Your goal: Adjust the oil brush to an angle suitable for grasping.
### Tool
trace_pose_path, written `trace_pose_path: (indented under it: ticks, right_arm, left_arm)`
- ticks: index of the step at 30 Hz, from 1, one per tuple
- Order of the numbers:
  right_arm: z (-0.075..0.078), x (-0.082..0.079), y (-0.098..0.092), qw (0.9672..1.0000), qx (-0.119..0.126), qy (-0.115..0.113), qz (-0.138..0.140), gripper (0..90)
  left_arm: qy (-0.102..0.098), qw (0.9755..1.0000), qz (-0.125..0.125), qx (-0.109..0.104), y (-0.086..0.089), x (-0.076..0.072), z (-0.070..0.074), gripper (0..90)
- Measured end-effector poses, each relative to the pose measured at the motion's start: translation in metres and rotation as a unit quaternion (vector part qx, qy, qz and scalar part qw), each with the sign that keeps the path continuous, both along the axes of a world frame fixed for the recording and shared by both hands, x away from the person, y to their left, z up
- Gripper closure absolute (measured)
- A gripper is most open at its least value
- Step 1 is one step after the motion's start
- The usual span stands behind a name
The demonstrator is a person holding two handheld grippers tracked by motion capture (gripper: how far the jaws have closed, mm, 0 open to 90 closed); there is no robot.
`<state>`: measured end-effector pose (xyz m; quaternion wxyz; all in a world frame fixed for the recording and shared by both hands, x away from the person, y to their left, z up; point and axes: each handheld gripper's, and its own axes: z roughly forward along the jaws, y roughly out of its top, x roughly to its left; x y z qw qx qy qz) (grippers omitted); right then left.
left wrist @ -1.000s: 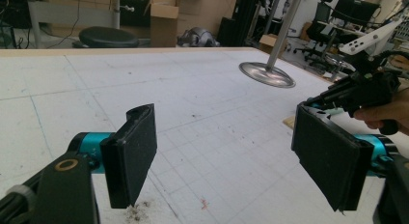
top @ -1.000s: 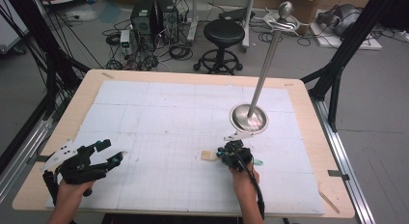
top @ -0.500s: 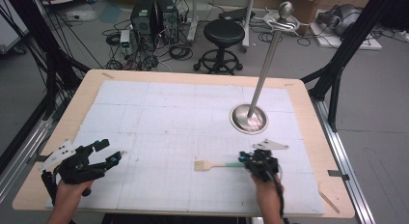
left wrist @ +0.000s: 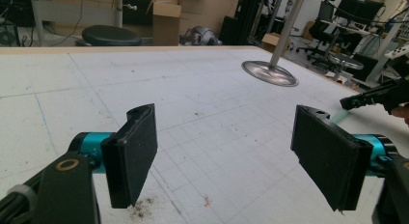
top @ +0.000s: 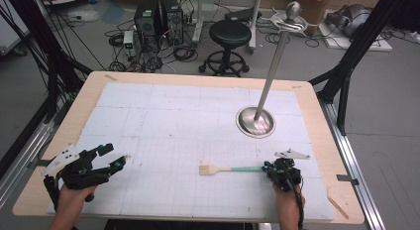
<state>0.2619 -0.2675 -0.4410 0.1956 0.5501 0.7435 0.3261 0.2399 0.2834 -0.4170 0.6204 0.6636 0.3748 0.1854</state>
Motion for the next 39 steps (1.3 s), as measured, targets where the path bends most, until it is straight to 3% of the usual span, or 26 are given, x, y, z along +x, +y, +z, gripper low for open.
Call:
trace_pose_path:
  ticks: [11, 20, 30, 35, 39]
  right_arm:
    - [0.000, 0.000, 0.030, 0.9997, 0.015, 0.003, 0.021, 89.2]
    - [-0.003, 0.010, 0.085, 0.9978, 0.018, -0.009, 0.064, 89.2]
    - [-0.005, 0.019, 0.107, 0.9964, 0.037, -0.012, 0.076, 89.2]
    - [-0.008, 0.025, 0.112, 0.9941, 0.068, -0.010, 0.083, 89.2]
    - [-0.005, 0.024, 0.112, 0.9937, 0.057, -0.020, 0.094, 88.2]
  left_arm:
    - [0.000, 1.0000, -0.004, 0.002, -0.001, 0.000, 0.000, 24.9]
    - [-0.001, 1.0000, -0.002, 0.001, 0.001, 0.000, 0.000, 25.0]
    - [-0.001, 1.0000, 0.001, 0.003, 0.001, 0.000, 0.000, 24.9]
    - [0.000, 1.0000, -0.001, 0.004, 0.000, 0.001, -0.001, 24.9]
    - [-0.001, 1.0000, 0.001, 0.004, 0.000, 0.001, -0.001, 24.9]
